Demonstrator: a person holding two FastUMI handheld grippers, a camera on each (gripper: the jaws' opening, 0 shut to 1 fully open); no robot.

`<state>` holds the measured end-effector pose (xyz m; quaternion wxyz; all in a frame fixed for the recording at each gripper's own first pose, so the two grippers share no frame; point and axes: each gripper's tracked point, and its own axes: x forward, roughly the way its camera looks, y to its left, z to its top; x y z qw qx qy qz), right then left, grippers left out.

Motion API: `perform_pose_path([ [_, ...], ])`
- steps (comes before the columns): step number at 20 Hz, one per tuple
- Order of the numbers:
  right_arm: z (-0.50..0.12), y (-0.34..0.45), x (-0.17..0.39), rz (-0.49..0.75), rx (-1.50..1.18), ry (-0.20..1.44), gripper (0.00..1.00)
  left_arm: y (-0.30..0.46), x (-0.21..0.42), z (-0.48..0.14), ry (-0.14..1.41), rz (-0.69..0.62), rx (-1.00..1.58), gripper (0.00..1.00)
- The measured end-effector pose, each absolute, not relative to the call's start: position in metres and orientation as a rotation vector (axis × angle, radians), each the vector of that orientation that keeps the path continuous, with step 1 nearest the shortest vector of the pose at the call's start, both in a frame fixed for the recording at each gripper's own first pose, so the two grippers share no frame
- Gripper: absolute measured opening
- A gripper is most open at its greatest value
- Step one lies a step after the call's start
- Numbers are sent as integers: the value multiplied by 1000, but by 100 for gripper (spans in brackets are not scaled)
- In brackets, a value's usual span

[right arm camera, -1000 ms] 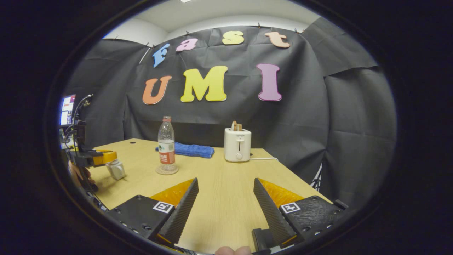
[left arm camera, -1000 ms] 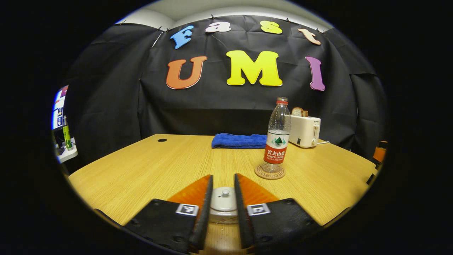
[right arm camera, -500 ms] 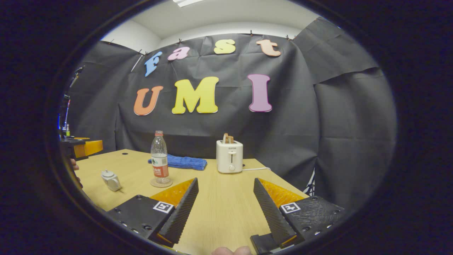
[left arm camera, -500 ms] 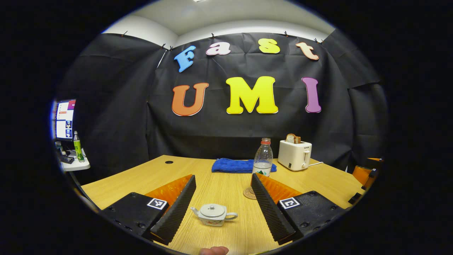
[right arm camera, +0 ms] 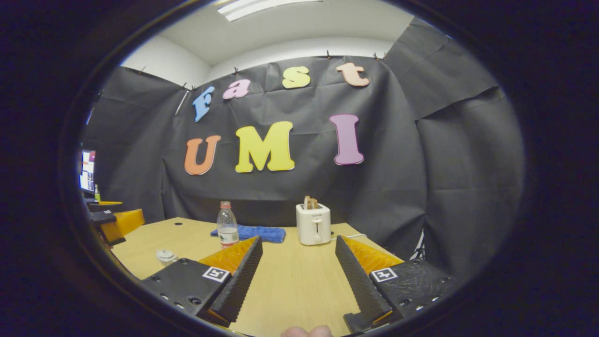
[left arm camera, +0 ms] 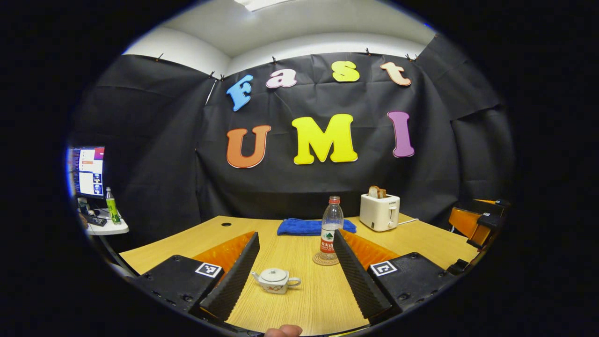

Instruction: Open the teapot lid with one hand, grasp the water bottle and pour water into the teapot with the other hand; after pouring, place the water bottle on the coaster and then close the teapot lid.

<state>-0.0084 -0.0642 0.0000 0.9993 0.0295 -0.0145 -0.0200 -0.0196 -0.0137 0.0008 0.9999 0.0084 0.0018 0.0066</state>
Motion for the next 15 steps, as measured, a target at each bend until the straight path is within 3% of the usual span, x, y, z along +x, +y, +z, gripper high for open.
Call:
perform_pose_path([
  [15, 19, -30, -21, -12, 20, -53, 93, -11, -20, 8, -8, 0, 42, 99],
])
